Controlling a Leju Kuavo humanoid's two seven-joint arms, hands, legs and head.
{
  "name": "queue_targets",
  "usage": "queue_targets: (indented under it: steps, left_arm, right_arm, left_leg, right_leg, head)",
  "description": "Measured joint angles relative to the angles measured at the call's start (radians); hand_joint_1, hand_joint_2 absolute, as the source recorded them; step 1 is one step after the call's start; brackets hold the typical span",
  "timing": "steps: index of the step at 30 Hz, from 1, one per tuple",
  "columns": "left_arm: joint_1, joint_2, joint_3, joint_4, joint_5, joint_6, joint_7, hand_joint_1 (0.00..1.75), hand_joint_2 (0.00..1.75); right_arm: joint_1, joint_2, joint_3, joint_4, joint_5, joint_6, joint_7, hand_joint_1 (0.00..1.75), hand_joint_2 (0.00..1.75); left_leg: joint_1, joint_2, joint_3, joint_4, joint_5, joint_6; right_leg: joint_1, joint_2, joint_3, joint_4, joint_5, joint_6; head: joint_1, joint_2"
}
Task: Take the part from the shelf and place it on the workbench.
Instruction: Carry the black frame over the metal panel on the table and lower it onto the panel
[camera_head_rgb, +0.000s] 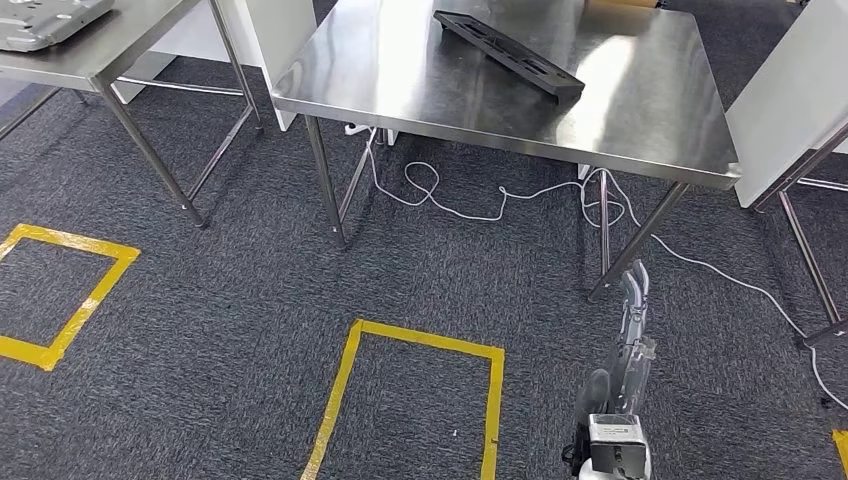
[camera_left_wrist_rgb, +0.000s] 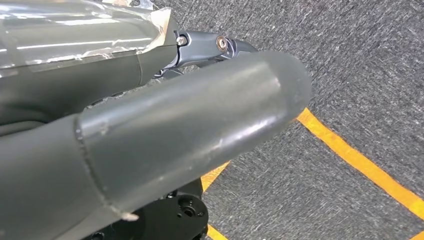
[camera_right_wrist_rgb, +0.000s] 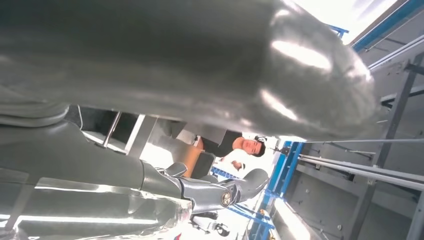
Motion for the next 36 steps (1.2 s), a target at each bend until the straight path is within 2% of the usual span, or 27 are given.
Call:
queue_targets:
  steps: [1, 2, 3, 4, 6, 7, 8, 12, 15, 21, 28, 36]
  left_arm:
    - [0.000, 0.000, 0.000, 0.000, 0.000, 0.000, 0.000, 0.00, 0.00]
    - [-0.001, 0.000, 0.000, 0.000, -0.001, 0.000, 0.000, 0.00, 0.00]
    - [-0.001, 0.000, 0.000, 0.000, -0.001, 0.001, 0.001, 0.00, 0.00]
    - [-0.001, 0.001, 0.000, 0.000, -0.002, 0.002, 0.003, 0.00, 0.00]
    - [-0.001, 0.003, 0.000, 0.000, -0.005, 0.006, 0.008, 0.00, 0.00]
    - [-0.001, 0.004, -0.001, 0.000, -0.006, 0.008, 0.012, 0.00, 0.00]
    - [-0.001, 0.003, -0.001, 0.001, -0.008, 0.010, 0.015, 0.00, 0.00]
    - [0.000, 0.003, -0.002, 0.002, -0.013, 0.024, 0.023, 0.00, 0.00]
    - [0.000, 0.003, -0.002, 0.002, -0.015, 0.036, 0.028, 0.00, 0.00]
    - [0.001, 0.003, -0.002, 0.002, -0.017, 0.046, 0.030, 0.00, 0.00]
    - [0.013, 0.002, -0.002, 0.002, -0.021, 0.053, 0.023, 0.00, 0.00]
    - [0.019, 0.002, -0.002, 0.002, -0.026, 0.053, 0.023, 0.00, 0.00]
  right_arm:
    - [-0.001, 0.000, 0.000, 0.000, 0.000, 0.000, 0.000, 0.00, 0.00]
    - [-0.002, 0.000, 0.000, -0.001, 0.000, 0.000, 0.000, 0.00, 0.00]
    - [-0.002, 0.000, -0.001, -0.001, -0.001, 0.000, 0.000, 0.00, 0.00]
    - [-0.002, 0.000, -0.001, -0.001, -0.002, 0.000, 0.000, 0.00, 0.00]
    - [-0.003, -0.001, -0.001, 0.000, -0.009, 0.001, 0.001, 0.00, 0.00]
    - [-0.004, -0.001, -0.002, 0.000, -0.013, 0.001, 0.002, 0.00, 0.00]
    - [-0.004, -0.001, -0.002, 0.001, -0.018, 0.001, 0.003, 0.00, 0.00]
    - [0.001, -0.001, -0.004, 0.016, -0.041, 0.009, 0.011, 0.00, 0.00]
    - [-0.002, -0.001, -0.014, 0.055, -0.069, 0.020, 0.028, 0.00, 0.00]
    - [0.013, 0.006, -0.028, 0.111, -0.091, 0.024, 0.038, 0.00, 0.00]
    - [0.052, 0.021, -0.035, 0.127, -0.092, 0.022, 0.038, 0.00, 0.00]
    - [0.061, 0.028, -0.038, 0.130, -0.092, 0.022, 0.038, 0.00, 0.00]
  left_leg:
    - [-0.003, 0.000, -0.004, 0.001, 0.006, -0.006]
    - [-0.005, 0.000, -0.006, 0.002, 0.012, -0.011]
    - [-0.006, 0.000, -0.008, 0.002, 0.015, -0.015]
    - [-0.005, 0.000, -0.009, 0.002, 0.012, -0.012]
    - [-0.002, 0.000, -0.011, 0.001, 0.011, 0.005]
    - [0.000, 0.000, -0.011, -0.001, 0.015, 0.015]
    - [0.002, -0.001, -0.011, -0.004, 0.024, 0.019]
    - [0.006, -0.003, -0.013, -0.014, 0.046, -0.001]
    - [0.007, -0.004, -0.014, -0.016, 0.050, -0.006]
    - [0.007, -0.005, -0.019, -0.016, 0.050, -0.008]
    - [0.005, -0.005, -0.025, -0.016, 0.048, -0.013]
    - [0.003, -0.004, -0.026, -0.014, 0.048, -0.013]
  right_leg:
    - [0.003, 0.001, 0.033, -0.057, -0.008, -0.006]
    - [0.006, 0.003, 0.048, -0.090, -0.017, -0.011]
    - [0.006, 0.004, 0.049, -0.102, -0.020, -0.016]
    - [0.004, 0.005, 0.043, -0.102, -0.019, -0.018]
    - [0.000, 0.005, 0.042, -0.104, -0.016, -0.026]
    - [0.001, 0.005, 0.041, -0.103, -0.013, -0.031]
    - [0.004, 0.005, 0.040, -0.103, -0.010, -0.036]
    - [0.010, 0.004, 0.032, -0.102, -0.002, -0.048]
    - [0.012, 0.004, 0.029, -0.101, -0.001, -0.049]
    - [0.012, 0.004, 0.025, -0.101, -0.001, -0.049]
    - [0.012, 0.003, 0.018, -0.101, -0.001, -0.049]
    - [0.012, 0.003, 0.018, -0.101, -0.001, -0.048]
  head:
    - [0.001, 0.000]
    - [0.000, 0.000]
    - [0.000, 0.000]
    - [0.000, 0.000]
    - [0.000, 0.000]
    - [-0.001, 0.000]
    - [-0.001, 0.000]
    - [-0.002, 0.000]
    - [-0.002, 0.000]
    - [-0.001, 0.000]
    - [-0.001, 0.000]
    - [-0.001, 0.000]
